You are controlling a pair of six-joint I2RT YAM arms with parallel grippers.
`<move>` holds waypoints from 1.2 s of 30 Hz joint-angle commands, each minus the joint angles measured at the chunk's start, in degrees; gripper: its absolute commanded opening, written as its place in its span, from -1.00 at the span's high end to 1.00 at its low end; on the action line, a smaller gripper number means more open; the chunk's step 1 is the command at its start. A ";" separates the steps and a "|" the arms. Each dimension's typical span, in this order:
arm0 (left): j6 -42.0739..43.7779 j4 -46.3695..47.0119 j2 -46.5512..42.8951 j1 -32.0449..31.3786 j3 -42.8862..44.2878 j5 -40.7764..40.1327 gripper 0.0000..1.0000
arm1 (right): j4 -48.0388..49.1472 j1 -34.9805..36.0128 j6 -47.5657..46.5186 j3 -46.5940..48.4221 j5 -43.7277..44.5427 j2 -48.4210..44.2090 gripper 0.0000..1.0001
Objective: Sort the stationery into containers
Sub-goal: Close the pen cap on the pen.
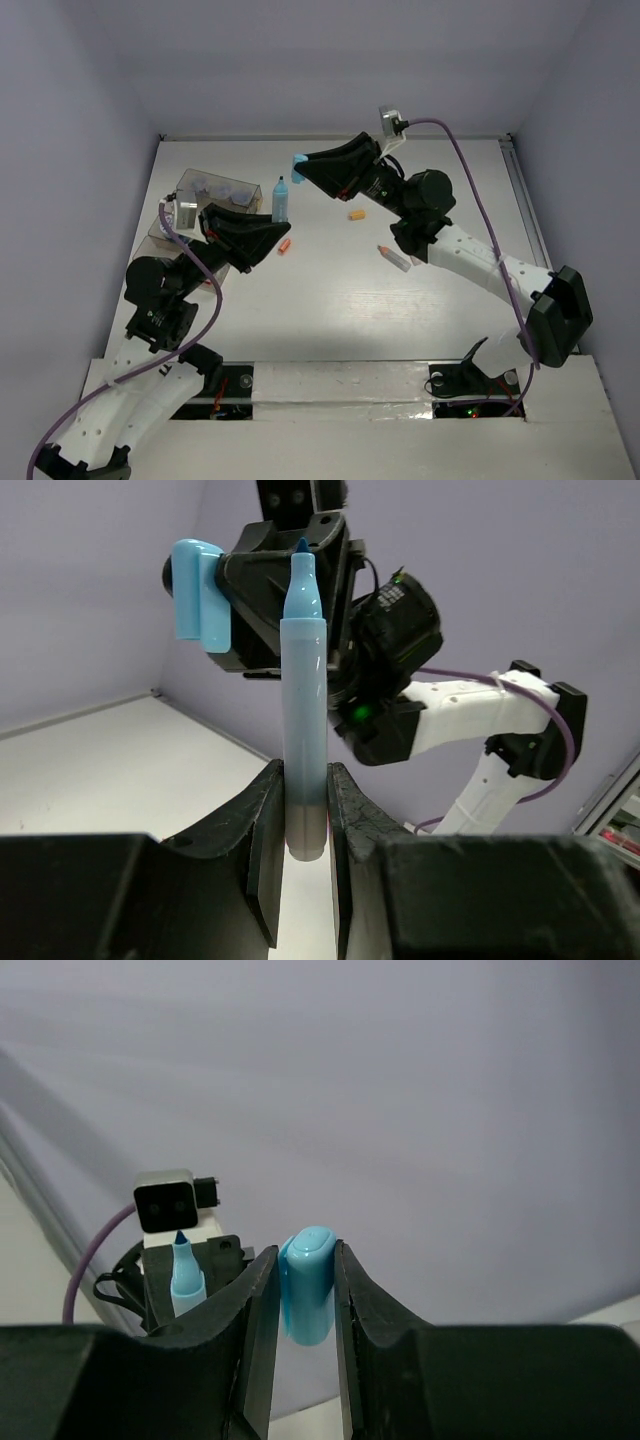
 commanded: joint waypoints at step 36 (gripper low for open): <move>-1.11 5.69 1.86 0.20 -1.20 2.57 1.00 | 22.18 -0.48 19.24 9.32 -8.25 9.20 1.00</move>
